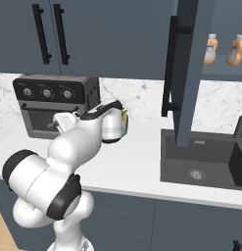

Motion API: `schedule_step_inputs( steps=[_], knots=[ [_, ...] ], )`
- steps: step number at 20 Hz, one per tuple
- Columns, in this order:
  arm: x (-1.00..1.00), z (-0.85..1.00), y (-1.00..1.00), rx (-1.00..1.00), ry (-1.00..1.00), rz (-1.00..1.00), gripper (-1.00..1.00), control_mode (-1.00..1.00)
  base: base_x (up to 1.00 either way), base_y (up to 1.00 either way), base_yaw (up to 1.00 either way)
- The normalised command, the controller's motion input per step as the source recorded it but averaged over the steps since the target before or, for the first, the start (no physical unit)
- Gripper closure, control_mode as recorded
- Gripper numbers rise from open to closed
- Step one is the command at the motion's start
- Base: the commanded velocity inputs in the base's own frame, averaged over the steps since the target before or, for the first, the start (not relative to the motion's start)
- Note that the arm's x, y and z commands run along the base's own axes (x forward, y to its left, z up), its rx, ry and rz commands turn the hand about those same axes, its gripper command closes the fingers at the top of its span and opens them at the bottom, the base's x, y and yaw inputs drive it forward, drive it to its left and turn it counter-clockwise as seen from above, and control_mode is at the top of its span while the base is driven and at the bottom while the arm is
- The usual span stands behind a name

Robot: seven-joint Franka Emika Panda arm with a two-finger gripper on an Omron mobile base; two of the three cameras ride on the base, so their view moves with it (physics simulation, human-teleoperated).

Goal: Put the shaker and condiment bottle from the counter next to their counterparts in the cabinet.

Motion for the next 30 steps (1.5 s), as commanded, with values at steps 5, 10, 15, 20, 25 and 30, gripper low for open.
schedule_step_inputs(
  steps=[5, 10, 15, 20, 25, 30],
  knots=[
    [0.00, 0.00, 0.00, 0.00, 0.00, 0.00, -1.00, 1.00, 0.00, 0.00, 0.00],
    [0.00, 0.00, 0.00, 0.00, 0.00, 0.00, -1.00, 1.00, 0.00, 0.00, 0.00],
    [0.00, 0.00, 0.00, 0.00, 0.00, 0.00, -1.00, 1.00, 0.00, 0.00, 0.00],
    [0.00, 0.00, 0.00, 0.00, 0.00, 0.00, -1.00, -1.00, 0.00, 0.00, 0.00],
    [0.01, -0.19, 0.00, 0.00, 0.01, -0.25, -1.00, -1.00, 0.00, 0.00, 0.00],
    [0.00, -0.30, 0.00, 0.00, 0.00, -0.46, -1.00, -1.00, 0.00, 0.00, 0.00]
  ],
)
